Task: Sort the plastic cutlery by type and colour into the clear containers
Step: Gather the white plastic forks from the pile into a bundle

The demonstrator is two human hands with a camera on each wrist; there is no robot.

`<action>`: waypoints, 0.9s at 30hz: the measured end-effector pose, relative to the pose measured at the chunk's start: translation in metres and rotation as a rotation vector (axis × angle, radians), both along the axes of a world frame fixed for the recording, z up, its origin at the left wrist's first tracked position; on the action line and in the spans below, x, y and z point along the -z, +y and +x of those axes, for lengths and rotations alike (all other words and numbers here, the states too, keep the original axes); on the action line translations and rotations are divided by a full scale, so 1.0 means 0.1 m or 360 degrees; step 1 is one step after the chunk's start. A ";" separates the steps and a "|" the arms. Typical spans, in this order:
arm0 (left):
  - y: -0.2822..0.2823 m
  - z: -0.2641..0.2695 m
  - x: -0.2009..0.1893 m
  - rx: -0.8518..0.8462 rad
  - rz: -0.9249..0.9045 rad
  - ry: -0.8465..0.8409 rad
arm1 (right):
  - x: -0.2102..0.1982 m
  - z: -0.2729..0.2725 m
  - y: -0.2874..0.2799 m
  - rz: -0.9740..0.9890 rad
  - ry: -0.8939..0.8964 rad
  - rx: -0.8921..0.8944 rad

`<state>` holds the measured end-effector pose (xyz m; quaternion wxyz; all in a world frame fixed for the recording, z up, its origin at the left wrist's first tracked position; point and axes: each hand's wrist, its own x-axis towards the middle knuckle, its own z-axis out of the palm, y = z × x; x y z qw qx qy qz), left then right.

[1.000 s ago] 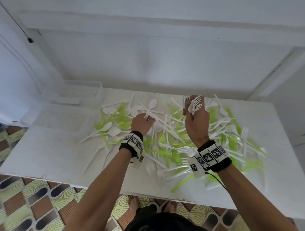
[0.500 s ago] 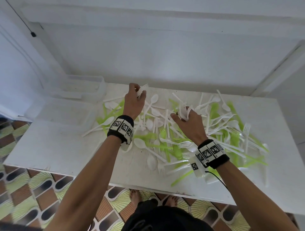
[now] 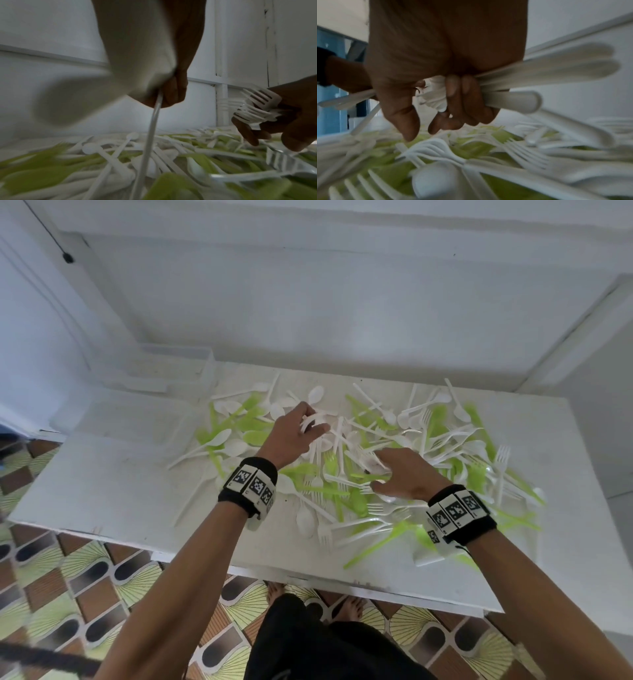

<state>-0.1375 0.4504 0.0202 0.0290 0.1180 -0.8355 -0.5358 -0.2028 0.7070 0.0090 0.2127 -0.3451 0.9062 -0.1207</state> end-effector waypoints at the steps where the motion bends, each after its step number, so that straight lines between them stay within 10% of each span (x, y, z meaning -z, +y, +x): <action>1: 0.02 0.03 0.03 0.0011 0.0059 -0.0008 | 0.04 -0.01 0.05 0.0093 0.0011 -0.0066; 9: -0.02 0.22 0.22 0.0099 -0.0401 0.0102 | 0.19 0.07 0.09 -0.0084 0.0174 -0.0080; 19: -0.05 0.10 0.29 0.1120 -0.1448 -0.0103 | -0.24 0.19 -0.05 -0.0755 0.0722 0.0258; 27: -0.13 -0.05 0.21 0.1308 -0.1665 0.0158 | -0.31 0.48 -0.16 -0.1059 0.0783 0.0449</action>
